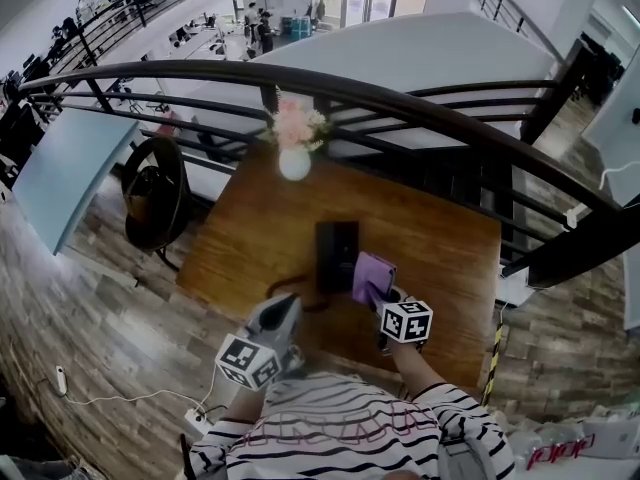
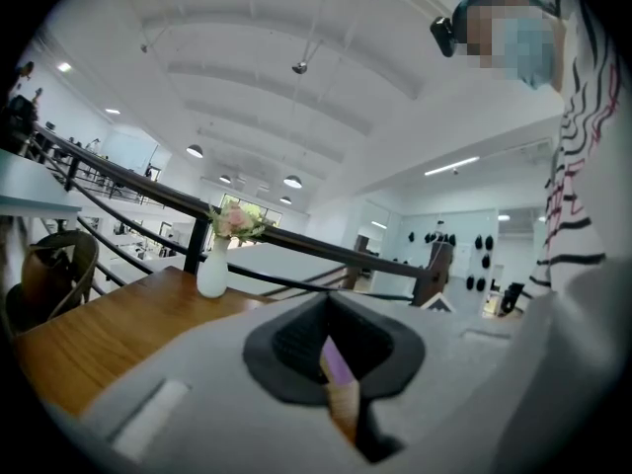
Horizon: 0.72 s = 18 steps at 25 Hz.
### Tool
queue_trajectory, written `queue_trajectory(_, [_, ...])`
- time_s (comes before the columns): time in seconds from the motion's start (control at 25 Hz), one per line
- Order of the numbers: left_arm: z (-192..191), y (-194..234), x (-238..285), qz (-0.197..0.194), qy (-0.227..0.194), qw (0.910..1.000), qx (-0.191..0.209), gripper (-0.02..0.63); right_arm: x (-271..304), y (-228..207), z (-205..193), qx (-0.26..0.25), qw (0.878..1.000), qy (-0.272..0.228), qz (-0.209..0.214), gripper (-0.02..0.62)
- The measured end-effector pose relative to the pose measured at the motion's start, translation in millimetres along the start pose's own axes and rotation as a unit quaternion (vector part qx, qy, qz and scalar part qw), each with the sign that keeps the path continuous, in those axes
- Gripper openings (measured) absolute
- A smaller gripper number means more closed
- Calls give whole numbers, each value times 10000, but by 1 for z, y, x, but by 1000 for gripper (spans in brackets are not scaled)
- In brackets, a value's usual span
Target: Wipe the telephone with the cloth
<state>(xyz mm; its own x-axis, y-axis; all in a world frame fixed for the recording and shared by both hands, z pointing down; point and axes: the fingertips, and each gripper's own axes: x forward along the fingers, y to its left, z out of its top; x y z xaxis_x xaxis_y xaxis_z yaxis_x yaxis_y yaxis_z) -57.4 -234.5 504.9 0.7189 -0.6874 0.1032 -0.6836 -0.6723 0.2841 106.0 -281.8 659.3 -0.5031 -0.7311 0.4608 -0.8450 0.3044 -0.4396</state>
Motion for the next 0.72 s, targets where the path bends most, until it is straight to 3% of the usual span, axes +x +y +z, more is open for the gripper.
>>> queue_trajectory(0.36, [10,-5,10,-156,-59,9999,37,3,-47,49,34,-56,9971,-616,439,52])
queue_trajectory(0.72, [16,-13,16,-293,-81,9995,66,3,-87,75,43,38,9944,-913,530,51])
